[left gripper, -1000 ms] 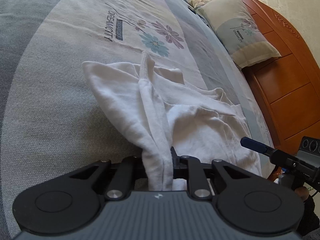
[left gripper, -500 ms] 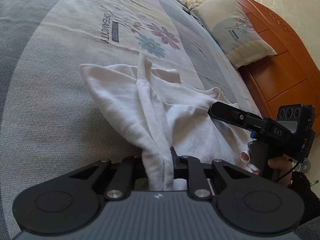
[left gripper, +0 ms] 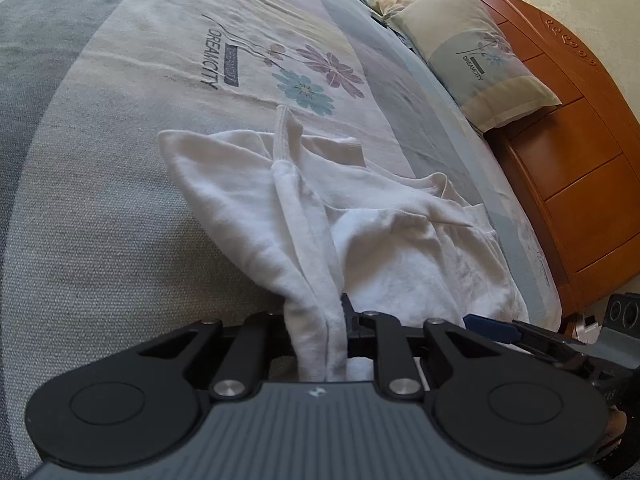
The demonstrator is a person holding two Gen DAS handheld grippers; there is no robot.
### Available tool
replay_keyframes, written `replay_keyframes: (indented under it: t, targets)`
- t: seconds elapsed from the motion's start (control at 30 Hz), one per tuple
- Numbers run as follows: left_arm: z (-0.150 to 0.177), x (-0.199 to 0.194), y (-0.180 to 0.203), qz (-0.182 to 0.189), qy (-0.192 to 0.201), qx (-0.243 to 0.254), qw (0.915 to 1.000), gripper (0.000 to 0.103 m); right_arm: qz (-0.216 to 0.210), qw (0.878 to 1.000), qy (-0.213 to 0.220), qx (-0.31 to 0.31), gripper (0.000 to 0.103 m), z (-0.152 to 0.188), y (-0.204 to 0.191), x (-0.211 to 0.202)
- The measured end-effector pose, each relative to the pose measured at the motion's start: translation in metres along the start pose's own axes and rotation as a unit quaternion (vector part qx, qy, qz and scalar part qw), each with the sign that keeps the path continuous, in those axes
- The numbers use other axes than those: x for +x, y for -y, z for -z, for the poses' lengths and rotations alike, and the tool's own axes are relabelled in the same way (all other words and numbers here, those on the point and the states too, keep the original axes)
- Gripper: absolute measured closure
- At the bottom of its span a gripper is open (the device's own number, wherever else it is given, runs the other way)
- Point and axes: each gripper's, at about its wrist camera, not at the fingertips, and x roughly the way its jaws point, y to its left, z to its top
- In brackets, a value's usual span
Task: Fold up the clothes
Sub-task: 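Lift the held collar end with the left tool and fold it over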
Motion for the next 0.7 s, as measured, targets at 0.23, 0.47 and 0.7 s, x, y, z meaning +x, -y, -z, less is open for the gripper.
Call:
replay_keyframes:
  t: [0.23, 0.47, 0.7]
  targets:
    - [-0.004, 0.001, 0.009, -0.032, -0.008, -0.010, 0.9994, 0.085, -0.020, 0.999, -0.026, 0.017, 0.000, 0.031, -0.003, -0.026]
    - [-0.009, -0.001, 0.028, -0.074, -0.020, -0.018, 0.9969, 0.089, -0.017, 1.000, 0.007, -0.009, 0.000, 0.030, -0.001, -0.065]
    - [-0.019, -0.017, 0.062, -0.066, -0.015, 0.006, 0.9977, 0.089, 0.036, 0.989, 0.045, -0.133, 0.000, 0.034, -0.004, -0.105]
